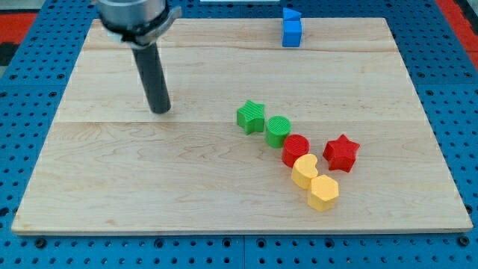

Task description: Push the red star closer to the blue cube

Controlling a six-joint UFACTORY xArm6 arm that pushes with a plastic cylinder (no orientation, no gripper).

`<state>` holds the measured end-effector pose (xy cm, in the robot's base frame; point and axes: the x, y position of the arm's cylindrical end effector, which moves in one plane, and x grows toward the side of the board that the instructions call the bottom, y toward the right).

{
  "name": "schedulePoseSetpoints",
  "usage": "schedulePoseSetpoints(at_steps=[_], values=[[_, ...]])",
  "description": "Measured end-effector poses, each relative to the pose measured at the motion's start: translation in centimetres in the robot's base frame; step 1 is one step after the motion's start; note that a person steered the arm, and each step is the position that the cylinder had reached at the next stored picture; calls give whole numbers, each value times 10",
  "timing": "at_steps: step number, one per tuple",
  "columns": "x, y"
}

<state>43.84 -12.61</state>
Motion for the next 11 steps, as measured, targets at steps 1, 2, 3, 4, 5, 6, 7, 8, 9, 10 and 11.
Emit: schedulePoseSetpoints(at_steps=[1,2,3,4,5,6,7,8,9,10,11], values=[[51,36],[62,84],[62,114],[62,143],[63,179],[63,202],[63,221],[63,231],[68,252],[90,277],[96,307]])
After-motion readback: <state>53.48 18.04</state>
